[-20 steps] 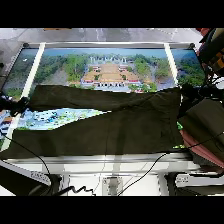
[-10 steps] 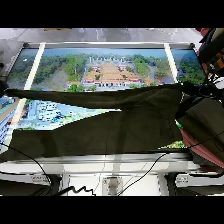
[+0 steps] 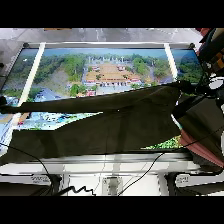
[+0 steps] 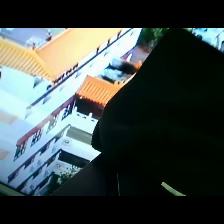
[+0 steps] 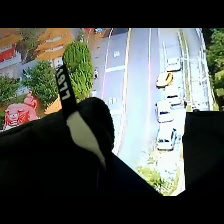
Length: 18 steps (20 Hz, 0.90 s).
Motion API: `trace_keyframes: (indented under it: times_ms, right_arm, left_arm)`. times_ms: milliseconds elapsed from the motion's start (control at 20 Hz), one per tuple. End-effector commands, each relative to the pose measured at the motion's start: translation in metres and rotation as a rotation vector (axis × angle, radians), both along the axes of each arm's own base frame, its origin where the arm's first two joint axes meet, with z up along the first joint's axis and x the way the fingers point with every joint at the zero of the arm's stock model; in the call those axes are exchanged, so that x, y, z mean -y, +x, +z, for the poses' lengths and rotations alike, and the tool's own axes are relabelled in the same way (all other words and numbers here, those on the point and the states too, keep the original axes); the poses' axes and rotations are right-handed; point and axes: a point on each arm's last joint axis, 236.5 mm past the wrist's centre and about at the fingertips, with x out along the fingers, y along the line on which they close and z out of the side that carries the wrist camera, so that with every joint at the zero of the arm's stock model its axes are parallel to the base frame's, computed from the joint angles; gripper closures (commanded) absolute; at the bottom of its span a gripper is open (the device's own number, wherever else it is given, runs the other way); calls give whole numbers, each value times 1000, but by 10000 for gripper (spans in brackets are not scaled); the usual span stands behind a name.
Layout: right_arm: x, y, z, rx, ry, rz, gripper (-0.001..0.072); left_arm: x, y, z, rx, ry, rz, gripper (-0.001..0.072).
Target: Fold the clothes and pants, and hang the long-sleeved shirts on hangers.
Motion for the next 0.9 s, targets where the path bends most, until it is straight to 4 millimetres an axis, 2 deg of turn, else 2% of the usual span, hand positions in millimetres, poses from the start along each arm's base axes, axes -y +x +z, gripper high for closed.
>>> trace_keyframes:
  times_ms: [0, 100, 150, 200, 250, 300, 350, 450, 550, 600, 650, 700, 750, 800, 850]
  right_arm:
    - [-1, 1, -12, -20, 6, -4, 680]
    - [-1, 1, -18, -29, 10, -5, 680]
    - [-1, 1, -21, -34, 13, -5, 680]
    - [-1, 1, -23, -38, 18, -6, 661]
    - [-1, 3, -21, -31, 22, -11, 459]
    - [-1, 4, -20, -25, 21, -13, 147]
    - [0, 5, -18, -21, 18, -12, 26]
    - [-1, 5, -9, -21, 16, 3, 34]
    - [-1, 1, 8, -29, -13, 38, 41]
    - [-1, -5, 16, -54, -30, 54, 108]
    - [1, -17, 23, -99, -57, 71, 217]
    - [5, -35, 26, -170, -101, 100, 318]
    - [9, -59, 26, -255, -145, 129, 460]
    - [15, -84, 24, -349, -175, 147, 627]
    - [17, -111, 22, -445, -163, 160, 680]
  left_arm:
    - [13, -38, -49, -128, -63, 16, 685]
    - [16, -55, -73, -158, -98, 55, 685]
    - [15, -58, -80, -155, -100, 60, 658]
    - [14, -57, -84, -153, -98, 60, 288]
    - [11, -51, -83, -130, -86, 58, 7]
    - [11, -43, -81, -109, -73, 47, -4]
    - [11, -35, -78, -93, -57, 27, 3]
    - [11, -16, -66, -49, -22, -3, 2]
    - [12, 5, -46, 0, 14, -32, 4]
    - [13, 17, -31, 30, 36, -47, 22]
    - [14, 27, -14, 63, 58, -60, 74]
    - [16, 36, 5, 101, 84, -74, 103]
    - [20, 42, 24, 136, 106, -86, 115]
    - [25, 45, 42, 166, 129, -106, 273]
    - [31, 46, 57, 185, 152, -138, 520]
